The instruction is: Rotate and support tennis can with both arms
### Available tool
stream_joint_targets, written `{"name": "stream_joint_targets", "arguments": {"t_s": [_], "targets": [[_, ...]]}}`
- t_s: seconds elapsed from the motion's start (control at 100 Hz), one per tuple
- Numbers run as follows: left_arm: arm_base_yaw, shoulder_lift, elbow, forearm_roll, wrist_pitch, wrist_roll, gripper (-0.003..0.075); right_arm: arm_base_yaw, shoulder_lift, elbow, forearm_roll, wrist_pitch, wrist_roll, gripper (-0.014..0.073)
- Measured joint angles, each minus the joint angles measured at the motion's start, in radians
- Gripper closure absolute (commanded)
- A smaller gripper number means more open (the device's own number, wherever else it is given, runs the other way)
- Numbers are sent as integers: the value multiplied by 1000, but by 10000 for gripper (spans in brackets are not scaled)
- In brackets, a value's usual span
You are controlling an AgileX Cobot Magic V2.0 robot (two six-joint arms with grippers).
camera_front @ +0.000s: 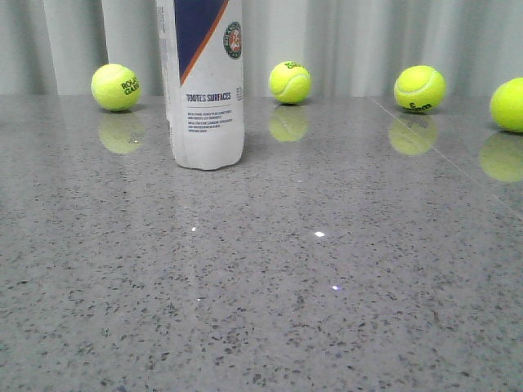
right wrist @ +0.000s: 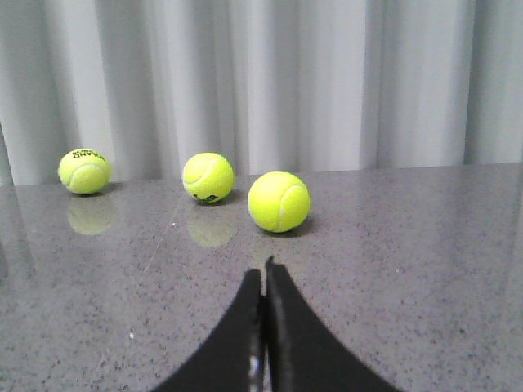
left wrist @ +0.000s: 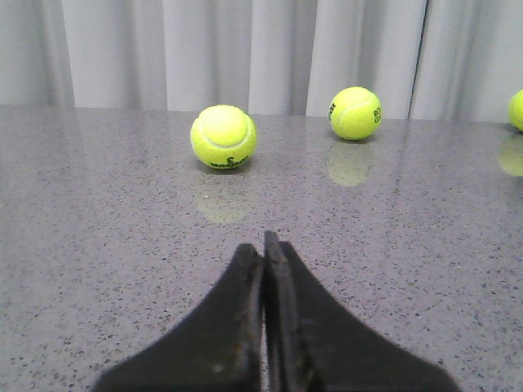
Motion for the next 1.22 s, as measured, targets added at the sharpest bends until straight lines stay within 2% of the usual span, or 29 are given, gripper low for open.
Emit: {"name": "stream_joint_targets", "arguments": {"t_s": [0.22, 1.22], "targets": [[0, 0, 0, 0, 0, 0, 739, 0, -1, 1, -2, 55, 0, 655], [0, 0, 0, 0, 0, 0, 739, 0, -1, 1, -2, 81, 0, 655]]}}
